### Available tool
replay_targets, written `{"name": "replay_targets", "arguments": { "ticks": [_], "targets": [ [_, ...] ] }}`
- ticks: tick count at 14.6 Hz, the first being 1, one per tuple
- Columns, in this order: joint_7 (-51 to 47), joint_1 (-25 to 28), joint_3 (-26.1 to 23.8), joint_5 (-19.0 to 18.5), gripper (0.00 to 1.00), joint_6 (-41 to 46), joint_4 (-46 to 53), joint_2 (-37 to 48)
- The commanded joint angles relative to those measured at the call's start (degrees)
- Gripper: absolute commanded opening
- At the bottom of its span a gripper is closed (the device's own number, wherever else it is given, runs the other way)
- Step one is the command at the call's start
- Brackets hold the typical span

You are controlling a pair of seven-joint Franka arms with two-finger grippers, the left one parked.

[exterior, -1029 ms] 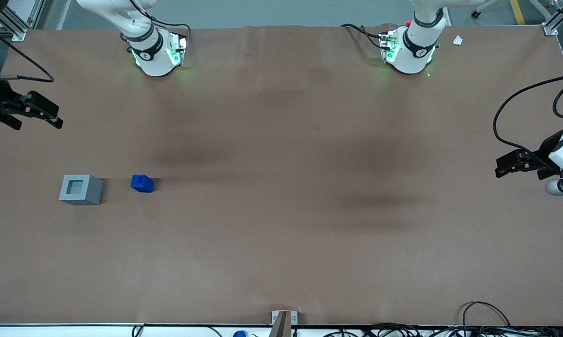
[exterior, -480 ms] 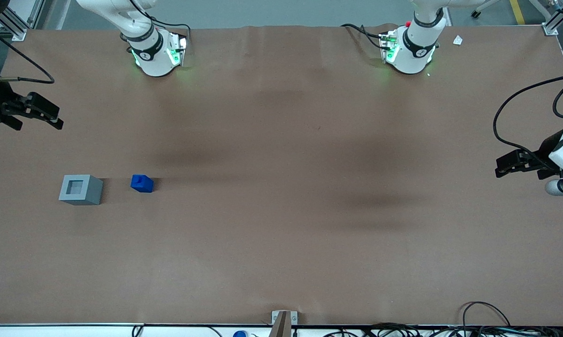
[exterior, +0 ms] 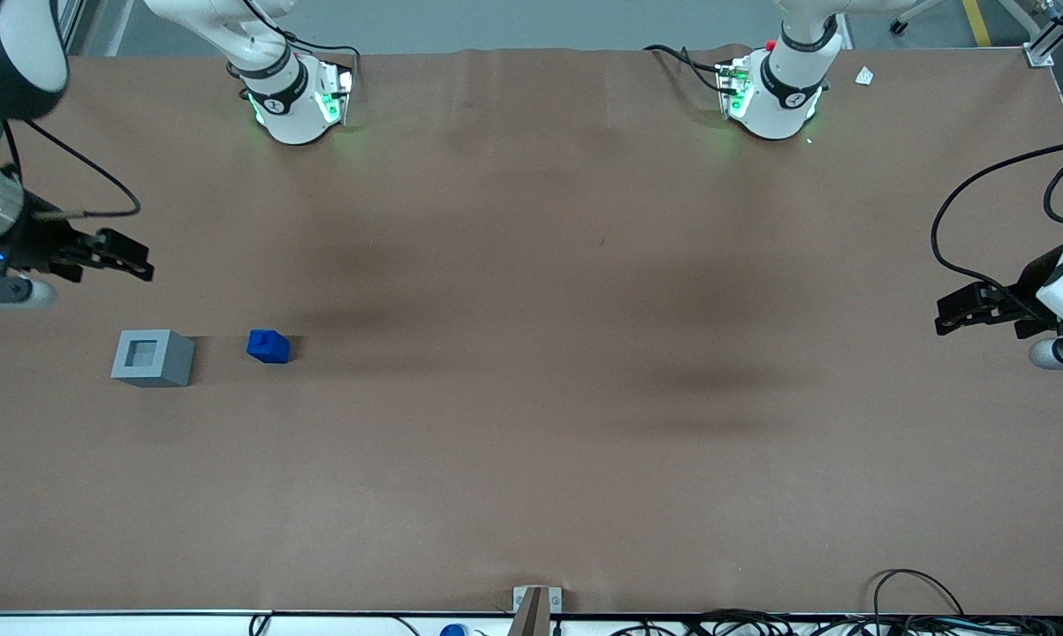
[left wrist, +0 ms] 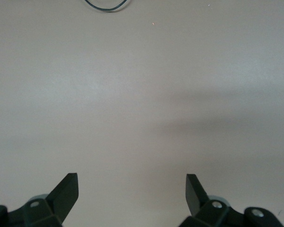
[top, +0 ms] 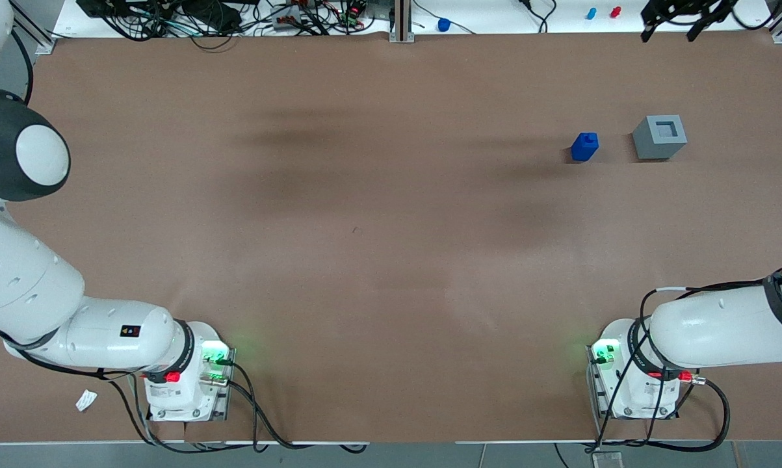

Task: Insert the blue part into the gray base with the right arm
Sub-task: 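Reach the right gripper to the blue block and grasp it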

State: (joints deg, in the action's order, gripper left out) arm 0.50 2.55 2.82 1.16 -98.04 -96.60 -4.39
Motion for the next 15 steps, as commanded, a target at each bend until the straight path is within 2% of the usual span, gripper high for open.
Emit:
{"name": "replay_targets", "arguments": {
  "ticks": [1,9,13,15],
  "targets": [
    [-0.8,0.3,-0.4,0.3,1.00,-6.1,-5.6,0.5],
    [-0.8,0.3,-0.4,0.4,0.97,-26.9,-21.7,-0.3],
    [-0.2,0.3,-0.4,0.3,0.84,-29.8,-23.3,-2.8],
    [-0.2,0.3,-0.4,0.4,0.82,-30.8,-23.4,-4.5]
  ]
}}
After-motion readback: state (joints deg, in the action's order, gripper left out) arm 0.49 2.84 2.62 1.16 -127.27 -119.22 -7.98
